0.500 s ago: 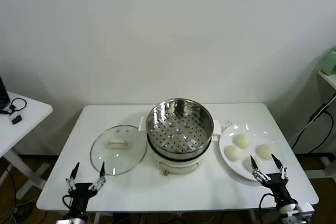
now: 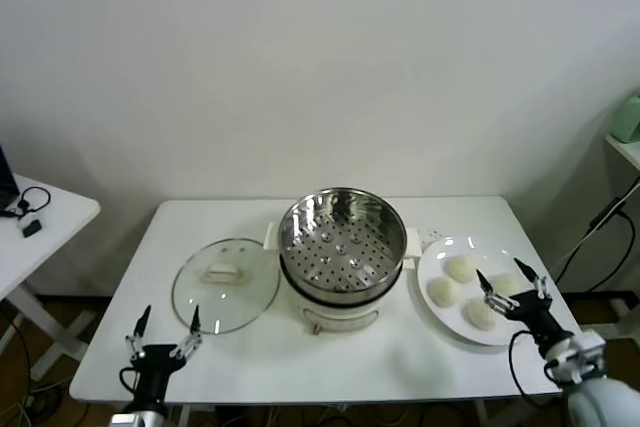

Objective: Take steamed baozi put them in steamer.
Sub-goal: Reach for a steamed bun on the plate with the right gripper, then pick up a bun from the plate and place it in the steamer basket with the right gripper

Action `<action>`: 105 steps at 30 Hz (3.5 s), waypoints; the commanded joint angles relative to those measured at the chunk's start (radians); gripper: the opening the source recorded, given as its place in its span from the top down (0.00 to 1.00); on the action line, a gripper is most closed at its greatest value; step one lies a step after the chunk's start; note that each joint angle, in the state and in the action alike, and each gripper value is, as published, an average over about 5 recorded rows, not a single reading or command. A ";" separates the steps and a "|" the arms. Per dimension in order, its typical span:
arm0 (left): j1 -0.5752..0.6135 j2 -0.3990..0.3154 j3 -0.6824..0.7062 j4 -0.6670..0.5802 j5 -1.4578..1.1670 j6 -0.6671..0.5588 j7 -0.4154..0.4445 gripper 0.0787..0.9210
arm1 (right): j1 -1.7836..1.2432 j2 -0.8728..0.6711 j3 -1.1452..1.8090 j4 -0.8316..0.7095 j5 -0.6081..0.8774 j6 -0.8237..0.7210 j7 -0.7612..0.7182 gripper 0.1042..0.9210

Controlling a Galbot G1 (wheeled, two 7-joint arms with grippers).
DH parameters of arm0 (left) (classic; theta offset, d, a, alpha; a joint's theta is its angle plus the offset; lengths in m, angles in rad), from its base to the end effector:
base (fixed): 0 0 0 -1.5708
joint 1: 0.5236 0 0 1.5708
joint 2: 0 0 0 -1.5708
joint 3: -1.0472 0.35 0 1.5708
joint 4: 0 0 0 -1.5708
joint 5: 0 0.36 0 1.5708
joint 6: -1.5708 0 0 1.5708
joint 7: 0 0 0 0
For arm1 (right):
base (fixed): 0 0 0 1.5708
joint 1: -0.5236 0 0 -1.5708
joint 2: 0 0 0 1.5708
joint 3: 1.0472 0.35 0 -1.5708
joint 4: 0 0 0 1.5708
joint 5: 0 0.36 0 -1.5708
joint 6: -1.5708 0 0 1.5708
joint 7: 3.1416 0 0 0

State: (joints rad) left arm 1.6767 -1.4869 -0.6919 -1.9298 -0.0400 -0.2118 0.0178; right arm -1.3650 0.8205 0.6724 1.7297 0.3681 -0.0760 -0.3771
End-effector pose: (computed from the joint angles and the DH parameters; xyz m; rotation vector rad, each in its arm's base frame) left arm 0.1402 0.0750 -0.3718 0.1284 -3.0829 -0.1927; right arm 0.2782 -0.2384 -0.2793 0.5426 -2.7999 0.5140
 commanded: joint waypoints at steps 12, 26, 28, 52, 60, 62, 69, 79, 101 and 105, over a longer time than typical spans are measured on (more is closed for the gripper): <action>-0.020 0.023 0.018 0.004 0.021 0.013 -0.018 0.12 | 1.258 -0.416 -1.130 -0.564 -0.259 -0.012 -0.753 0.12; -0.026 0.020 0.010 -0.004 0.023 0.033 -0.019 0.12 | 1.562 -0.121 -1.623 -0.827 -0.405 0.089 -0.831 0.12; -0.027 0.018 0.010 -0.003 0.026 0.034 -0.019 0.12 | 1.537 -0.077 -1.602 -0.862 -0.438 0.100 -0.823 0.12; -0.036 0.020 0.003 0.012 0.030 0.039 -0.017 0.12 | 1.372 0.109 -1.386 -1.038 -0.625 0.192 -0.763 0.12; -0.036 0.019 0.004 0.013 0.033 0.040 -0.017 0.12 | 1.363 0.126 -1.361 -1.058 -0.626 0.193 -0.764 0.13; -0.036 0.018 0.004 0.013 0.034 0.040 -0.017 0.12 | 1.364 0.128 -1.358 -1.062 -0.627 0.193 -0.765 0.15; -0.034 0.016 0.002 0.014 0.034 0.038 -0.018 0.12 | 1.361 0.126 -1.351 -1.060 -0.627 0.193 -0.769 0.25; -0.032 0.018 0.002 0.015 0.035 0.038 -0.018 0.12 | 1.378 0.093 -1.364 -0.996 -0.603 0.193 -0.772 0.29; -0.004 0.028 -0.005 0.003 0.046 0.042 -0.016 0.12 | 2.055 -0.033 -1.865 -0.307 -0.516 0.388 -0.796 0.29; 0.000 0.025 -0.002 -0.002 0.051 0.043 -0.016 0.12 | 2.038 0.038 -1.846 -0.257 -0.580 0.409 -0.793 0.29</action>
State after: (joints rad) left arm 1.6730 -1.4590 -0.6963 -1.9281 0.0079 -0.1716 0.0014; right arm 0.5116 0.8052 -1.0777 1.2526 -0.1393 0.2628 -1.1705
